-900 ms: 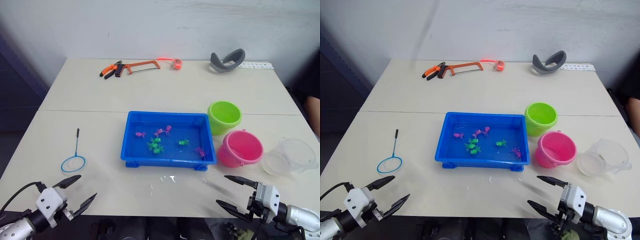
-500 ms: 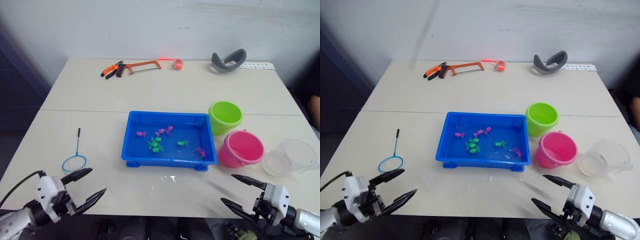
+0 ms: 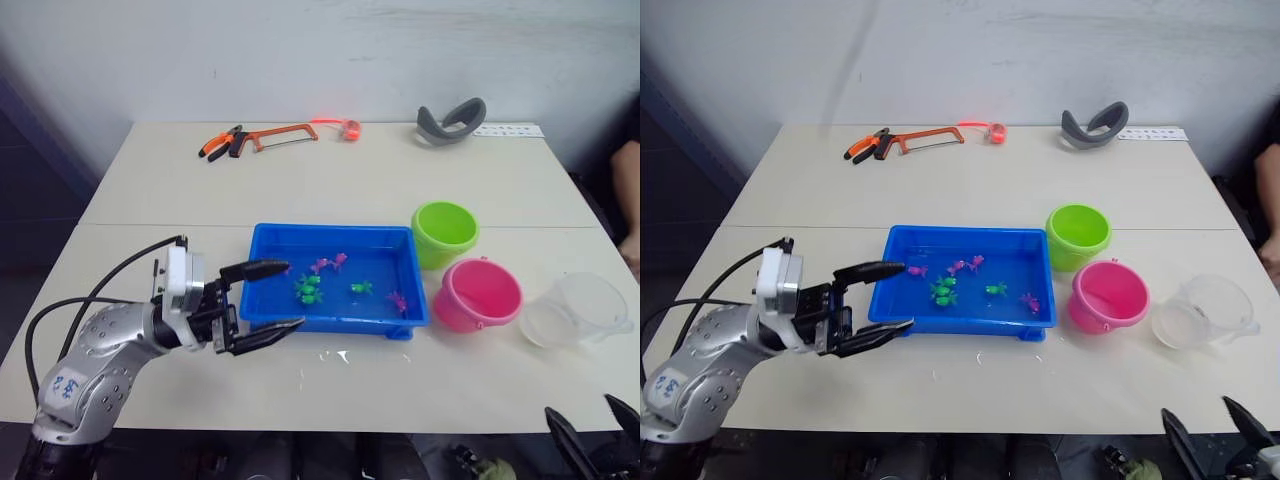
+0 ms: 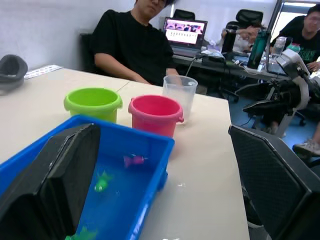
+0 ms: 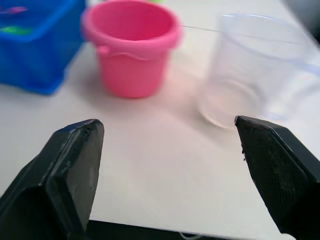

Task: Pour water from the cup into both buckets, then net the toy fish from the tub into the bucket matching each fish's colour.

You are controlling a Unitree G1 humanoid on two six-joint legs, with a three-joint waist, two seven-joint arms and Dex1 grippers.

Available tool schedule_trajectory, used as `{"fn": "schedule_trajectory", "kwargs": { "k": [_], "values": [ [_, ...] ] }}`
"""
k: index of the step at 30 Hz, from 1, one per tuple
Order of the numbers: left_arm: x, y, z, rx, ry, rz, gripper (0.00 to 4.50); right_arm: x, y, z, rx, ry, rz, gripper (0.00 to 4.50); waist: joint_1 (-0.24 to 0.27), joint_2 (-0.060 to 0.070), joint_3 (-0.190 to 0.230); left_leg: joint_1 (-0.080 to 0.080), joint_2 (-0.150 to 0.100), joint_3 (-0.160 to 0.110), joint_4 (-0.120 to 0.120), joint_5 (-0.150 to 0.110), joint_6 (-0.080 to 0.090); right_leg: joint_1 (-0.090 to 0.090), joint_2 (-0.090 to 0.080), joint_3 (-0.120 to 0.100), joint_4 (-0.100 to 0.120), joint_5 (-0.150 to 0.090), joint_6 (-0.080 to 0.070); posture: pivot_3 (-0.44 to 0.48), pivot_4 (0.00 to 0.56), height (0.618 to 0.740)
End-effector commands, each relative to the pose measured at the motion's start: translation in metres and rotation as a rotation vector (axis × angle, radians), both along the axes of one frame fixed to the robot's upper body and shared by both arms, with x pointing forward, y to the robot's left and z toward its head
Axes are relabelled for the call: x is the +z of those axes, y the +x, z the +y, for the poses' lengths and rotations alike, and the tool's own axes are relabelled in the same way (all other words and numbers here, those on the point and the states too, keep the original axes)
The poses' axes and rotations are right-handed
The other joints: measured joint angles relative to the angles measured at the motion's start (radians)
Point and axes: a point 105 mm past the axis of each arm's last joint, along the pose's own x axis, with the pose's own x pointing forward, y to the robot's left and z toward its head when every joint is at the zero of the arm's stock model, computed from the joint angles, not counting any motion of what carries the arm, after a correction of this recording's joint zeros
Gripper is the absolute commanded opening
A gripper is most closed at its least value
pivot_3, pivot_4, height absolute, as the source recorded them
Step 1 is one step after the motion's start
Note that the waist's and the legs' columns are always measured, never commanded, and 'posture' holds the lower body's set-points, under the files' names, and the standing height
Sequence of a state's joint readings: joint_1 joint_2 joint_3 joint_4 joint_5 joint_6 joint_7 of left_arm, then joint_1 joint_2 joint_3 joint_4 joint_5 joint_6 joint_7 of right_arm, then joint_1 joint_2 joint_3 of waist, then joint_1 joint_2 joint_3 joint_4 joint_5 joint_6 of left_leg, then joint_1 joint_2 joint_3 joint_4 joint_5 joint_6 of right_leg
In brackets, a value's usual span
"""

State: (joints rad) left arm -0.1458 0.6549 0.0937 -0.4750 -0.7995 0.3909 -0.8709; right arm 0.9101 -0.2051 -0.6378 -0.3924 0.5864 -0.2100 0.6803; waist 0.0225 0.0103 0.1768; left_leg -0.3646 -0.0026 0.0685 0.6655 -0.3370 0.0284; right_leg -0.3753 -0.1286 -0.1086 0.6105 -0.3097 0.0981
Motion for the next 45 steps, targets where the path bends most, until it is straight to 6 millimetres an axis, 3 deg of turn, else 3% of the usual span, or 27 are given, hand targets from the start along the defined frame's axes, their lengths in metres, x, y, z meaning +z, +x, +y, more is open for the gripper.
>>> {"fn": "schedule_trajectory", "kwargs": {
  "k": [1, 4, 7, 13, 45],
  "values": [
    [0.001, -0.004, -0.013, -0.08, 0.017, 0.027, 4.47, 0.002, -0.005, -0.018, -0.17, 0.022, -0.038, 4.5, -0.002, 0.0, 0.0, 0.0, 0.0, 0.0, 0.0, 0.0, 0.0, 0.0, 0.0, 0.001, 0.0, 0.0, 0.0, 0.0, 0.15, 0.74],
    [0.003, -0.004, -0.023, -0.112, 0.031, 0.018, 4.47, -0.003, 0.008, -0.029, -0.282, 0.061, -0.044, 4.5, -0.005, 0.0, 0.0, 0.0, 0.0, 0.001, -0.001, 0.0, 0.0, -0.001, 0.0, 0.001, 0.0, -0.001, -0.001, 0.0, 0.15, 0.74],
    [0.004, -0.007, -0.033, -0.131, 0.027, 0.019, 4.47, -0.007, 0.024, -0.054, -0.398, 0.109, -0.057, 4.5, -0.007, 0.0, 0.0, -0.001, 0.0, 0.001, -0.001, 0.002, 0.003, -0.002, 0.0, 0.001, -0.001, -0.001, -0.001, 0.0, 0.15, 0.74],
    [0.001, -0.008, -0.043, -0.133, 0.046, 0.01, 4.47, -0.001, 0.058, -0.089, -0.444, 0.102, -0.076, 4.5, 0.001, 0.002, 0.001, -0.001, -0.001, 0.001, 0.0, 0.004, 0.005, -0.001, 0.0, 0.0, 0.0, -0.001, -0.001, 0.0, 0.15, 0.74],
    [0.002, 0.007, -0.045, -0.113, 0.094, -0.073, 4.47, -0.018, 0.116, -0.124, -0.51, 0.114, -0.055, 4.5, -0.001, 0.002, 0.001, -0.002, -0.002, 0.001, 0.0, 0.007, 0.006, -0.001, 0.001, -0.001, 0.001, 0.0, 0.0, 0.0, 0.15, 0.74]
  ]
}}
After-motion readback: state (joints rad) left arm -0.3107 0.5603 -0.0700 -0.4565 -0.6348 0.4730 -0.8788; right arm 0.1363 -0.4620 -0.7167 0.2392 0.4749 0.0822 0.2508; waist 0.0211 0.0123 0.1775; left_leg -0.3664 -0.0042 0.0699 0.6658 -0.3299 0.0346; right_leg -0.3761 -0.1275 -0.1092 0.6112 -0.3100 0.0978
